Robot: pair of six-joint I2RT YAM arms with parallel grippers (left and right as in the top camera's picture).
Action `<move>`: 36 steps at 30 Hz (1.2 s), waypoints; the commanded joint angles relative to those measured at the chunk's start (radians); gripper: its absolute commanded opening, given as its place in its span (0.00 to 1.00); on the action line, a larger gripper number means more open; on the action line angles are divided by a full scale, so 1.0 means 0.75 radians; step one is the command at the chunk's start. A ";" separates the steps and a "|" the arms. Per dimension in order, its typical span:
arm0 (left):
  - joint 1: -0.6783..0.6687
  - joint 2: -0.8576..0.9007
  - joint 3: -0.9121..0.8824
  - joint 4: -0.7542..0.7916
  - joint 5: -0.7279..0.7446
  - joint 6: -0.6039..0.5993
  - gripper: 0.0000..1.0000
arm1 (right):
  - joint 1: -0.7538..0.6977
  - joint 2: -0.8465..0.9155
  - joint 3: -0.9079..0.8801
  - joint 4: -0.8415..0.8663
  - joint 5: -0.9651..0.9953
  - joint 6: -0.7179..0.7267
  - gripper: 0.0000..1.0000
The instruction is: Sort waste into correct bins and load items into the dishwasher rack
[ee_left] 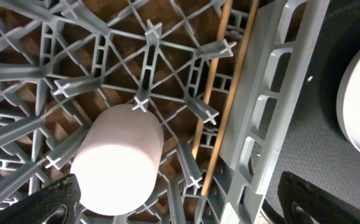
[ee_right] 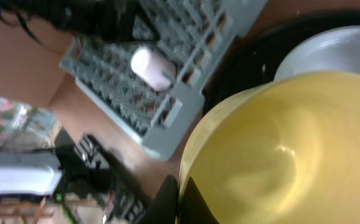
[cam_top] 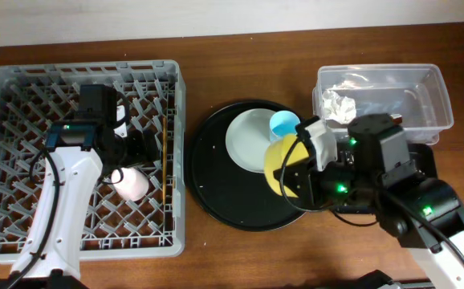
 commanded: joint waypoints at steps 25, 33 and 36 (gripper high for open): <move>0.345 -0.476 0.026 -0.116 1.837 0.747 0.99 | -0.010 0.224 -0.023 0.755 -1.274 0.001 0.04; 0.343 -0.476 0.025 -0.192 1.659 0.746 0.99 | -0.012 0.224 -0.025 0.579 -1.036 0.001 0.04; 0.343 -0.476 0.022 -0.263 1.433 0.746 0.99 | -0.012 0.224 -0.025 0.363 -0.528 0.110 0.04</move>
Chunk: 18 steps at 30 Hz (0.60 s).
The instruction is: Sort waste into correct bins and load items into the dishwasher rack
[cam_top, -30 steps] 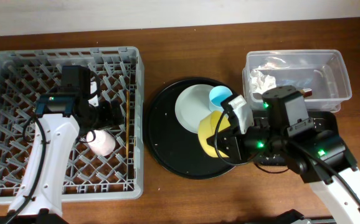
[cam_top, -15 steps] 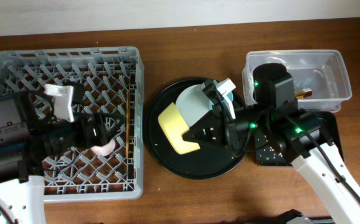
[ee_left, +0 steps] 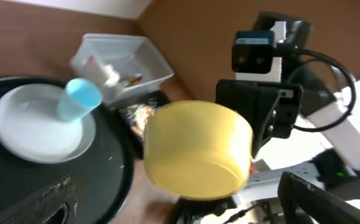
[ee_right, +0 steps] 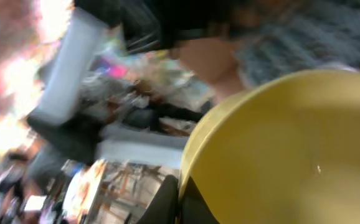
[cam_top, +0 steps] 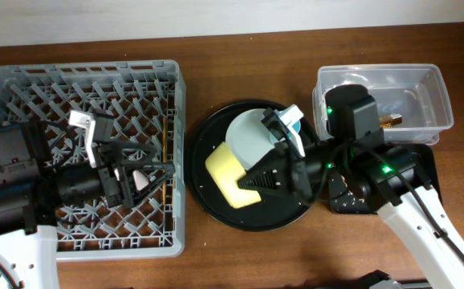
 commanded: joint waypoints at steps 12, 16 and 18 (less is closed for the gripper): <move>0.540 -0.095 0.018 -0.021 -0.604 -0.296 0.99 | 0.123 0.136 0.125 0.002 1.073 0.255 0.04; 0.593 -0.116 0.018 -0.128 -0.855 -0.298 0.99 | 0.233 0.536 0.575 0.232 0.812 0.300 0.04; 0.593 -0.116 0.018 -0.131 -0.897 -0.301 0.99 | 0.264 0.775 0.792 0.529 0.623 0.338 0.04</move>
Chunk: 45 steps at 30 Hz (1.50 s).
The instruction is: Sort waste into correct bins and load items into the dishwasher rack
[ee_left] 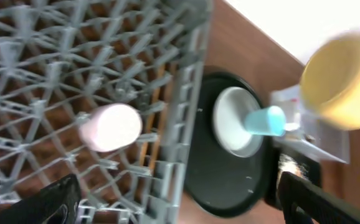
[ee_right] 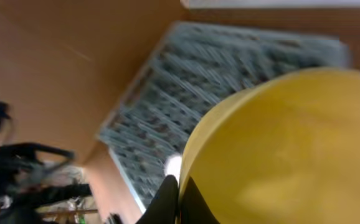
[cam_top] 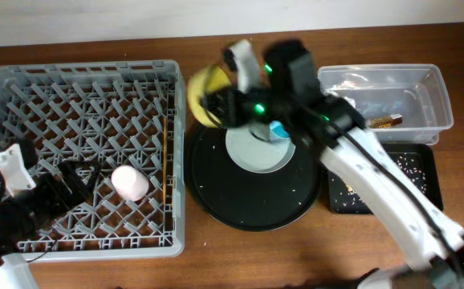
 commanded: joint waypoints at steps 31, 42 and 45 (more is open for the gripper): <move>0.007 -0.001 0.008 -0.009 -0.130 -0.020 0.99 | 0.178 1.044 0.269 1.204 -0.072 0.624 0.04; 0.006 -0.001 0.008 -0.010 -0.129 -0.020 0.99 | 0.111 1.044 0.269 1.337 -0.328 0.755 0.23; 0.007 -0.001 0.008 -0.010 -0.129 -0.020 0.99 | 0.068 1.044 0.269 1.320 -0.382 0.764 0.33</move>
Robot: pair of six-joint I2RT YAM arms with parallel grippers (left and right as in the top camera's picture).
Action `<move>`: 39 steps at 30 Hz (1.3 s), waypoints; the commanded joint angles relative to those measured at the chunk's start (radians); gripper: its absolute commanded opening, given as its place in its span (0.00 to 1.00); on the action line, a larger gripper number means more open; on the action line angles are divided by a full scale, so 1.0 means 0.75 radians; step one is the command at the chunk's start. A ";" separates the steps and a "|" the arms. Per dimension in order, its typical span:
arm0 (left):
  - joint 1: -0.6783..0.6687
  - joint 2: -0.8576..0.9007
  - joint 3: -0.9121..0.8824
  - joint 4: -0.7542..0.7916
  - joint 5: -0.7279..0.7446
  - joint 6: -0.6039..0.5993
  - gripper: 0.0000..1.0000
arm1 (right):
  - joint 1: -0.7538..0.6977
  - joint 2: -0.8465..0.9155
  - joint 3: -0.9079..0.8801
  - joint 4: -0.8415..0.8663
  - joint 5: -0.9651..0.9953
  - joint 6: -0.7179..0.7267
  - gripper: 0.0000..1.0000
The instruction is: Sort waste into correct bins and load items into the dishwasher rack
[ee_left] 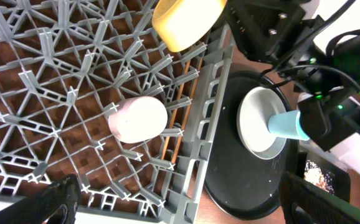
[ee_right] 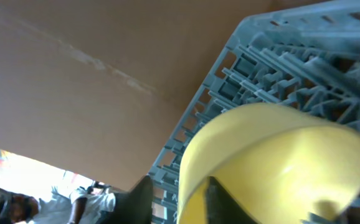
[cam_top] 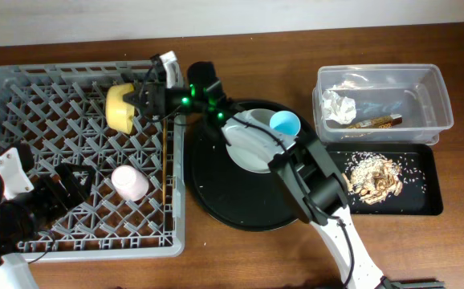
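The yellow bowl (cam_top: 120,107) sits tilted in the grey dishwasher rack (cam_top: 23,88) near its far right corner; the left wrist view shows the bowl (ee_left: 186,22) too. My right gripper (cam_top: 148,99) reaches over the rack. Its fingers stand open astride the bowl's rim (ee_right: 186,168), one outside and one inside. A pink cup (cam_top: 130,182) lies on its side in the rack, and a chopstick (cam_top: 164,160) lies along the rack's right wall. My left gripper (cam_top: 62,185) hovers open over the rack's near left part, holding nothing.
A round black tray (cam_top: 248,205) beside the rack holds a white plate (cam_top: 244,148) and a blue cup (cam_top: 285,123). At the right are a clear bin (cam_top: 433,88) with crumpled paper and a black tray (cam_top: 429,189) of food scraps. My right arm crosses the round tray.
My right gripper has moved left from above the rack's right wall to over the rack. The yellow bowl now sits in the rack and the fingers have spread off its rim. The left arm has not moved.
At first my right gripper held the yellow bowl over the round tray while my left gripper hung above the pink cup in the rack. The left arm then drew back to the near left. The bowl was carried to the rack's far right corner and now rests inside.
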 commanded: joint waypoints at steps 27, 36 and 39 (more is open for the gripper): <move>0.002 -0.002 0.008 0.003 0.000 -0.007 0.99 | -0.388 -0.875 -0.056 -2.521 1.066 -1.376 0.38; 0.002 -0.002 0.008 0.003 -0.001 -0.007 0.99 | -0.358 -0.873 -0.625 -1.790 1.087 -1.455 0.42; 0.002 -0.002 0.008 0.003 0.000 -0.007 0.99 | -0.358 -0.873 -0.754 -1.639 1.087 -1.454 0.34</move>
